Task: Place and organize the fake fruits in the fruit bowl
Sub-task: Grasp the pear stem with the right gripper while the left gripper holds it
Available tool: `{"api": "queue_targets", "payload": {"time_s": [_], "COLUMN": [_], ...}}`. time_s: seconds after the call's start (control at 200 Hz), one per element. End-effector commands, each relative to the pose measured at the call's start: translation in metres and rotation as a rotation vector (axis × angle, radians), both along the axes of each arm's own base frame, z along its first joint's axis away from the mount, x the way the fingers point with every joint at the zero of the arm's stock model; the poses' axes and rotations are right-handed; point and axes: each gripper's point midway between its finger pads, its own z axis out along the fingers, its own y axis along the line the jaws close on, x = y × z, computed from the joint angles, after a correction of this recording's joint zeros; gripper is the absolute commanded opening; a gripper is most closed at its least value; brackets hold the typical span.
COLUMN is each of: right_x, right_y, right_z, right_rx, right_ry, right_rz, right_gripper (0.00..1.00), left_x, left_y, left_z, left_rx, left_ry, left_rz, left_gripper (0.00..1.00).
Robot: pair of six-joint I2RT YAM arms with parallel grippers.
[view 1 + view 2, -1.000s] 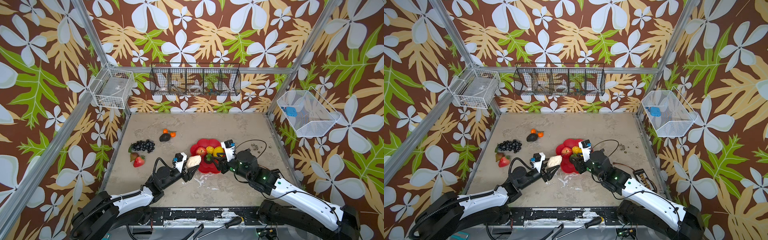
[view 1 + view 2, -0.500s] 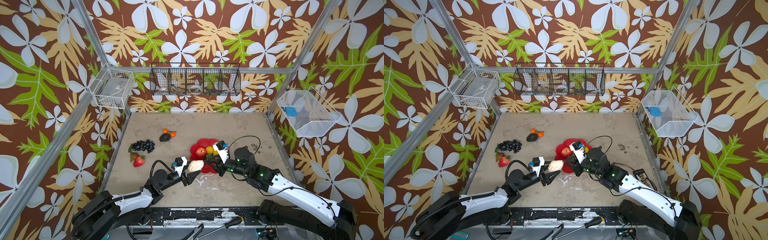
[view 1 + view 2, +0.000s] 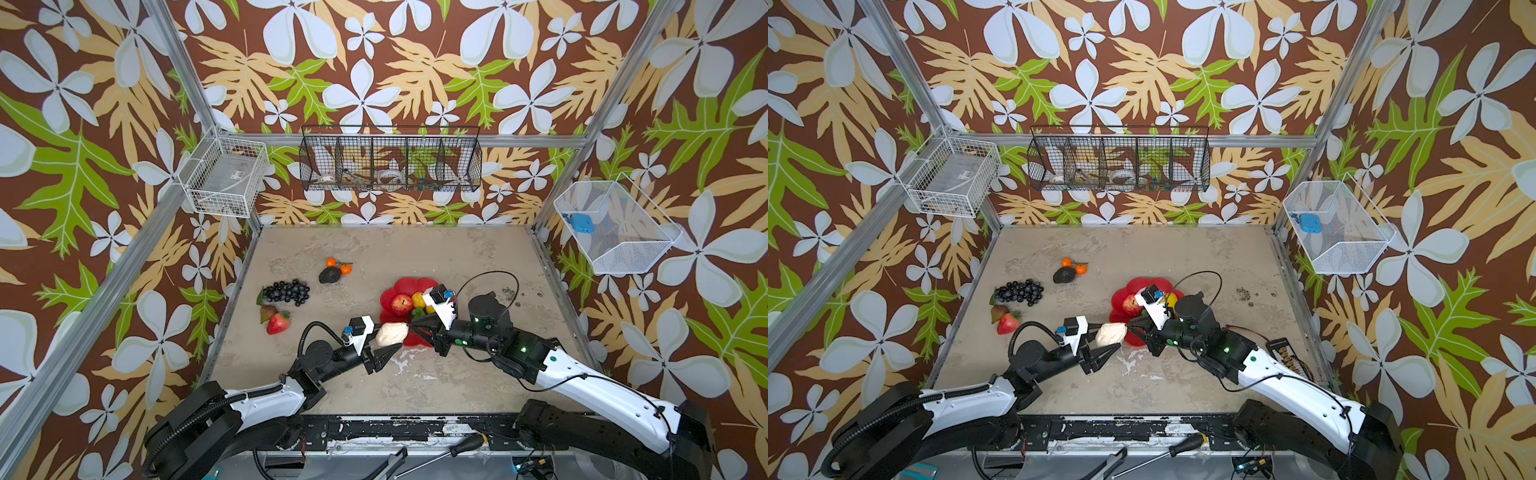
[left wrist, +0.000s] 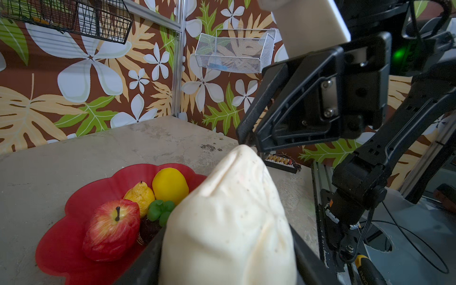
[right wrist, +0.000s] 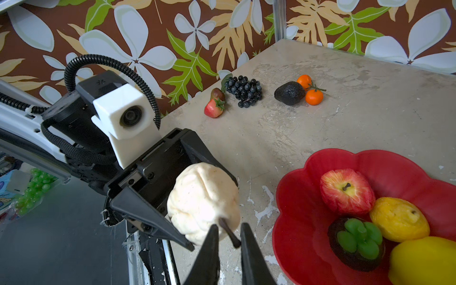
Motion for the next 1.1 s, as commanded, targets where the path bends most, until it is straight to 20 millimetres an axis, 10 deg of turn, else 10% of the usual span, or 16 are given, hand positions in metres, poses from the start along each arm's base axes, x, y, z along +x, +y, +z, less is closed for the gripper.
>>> {"api": "queue_targets", "payload": {"time_s": [0.0,0.851,1.096], "right_x": [0.000,-0.010,0.001], "right_y": [0.001,0.005,0.001], "right_z": [0.001,0.002,-0.003], "right_rx": [-0.002,0.011,-0.029], "right_ry": [-0.011,-0.012,-0.004], "right_rz": [0.004,0.063,0.002], "right_gripper": [0.21,0.02,0.00], "left_x": [-0.004,-0.008,-0.001], "left_y": [0.000,0.000,-0.001], "left_z": [0.012,0.012,0.009], "left_rx": [-0.035,-0.033,-0.027], "left_ry": [-0.046,-0.062,-0.014], "left_rz": [-0.016,-0.033,-0.011], "left_gripper": [0.62,0.64,0.78]}}
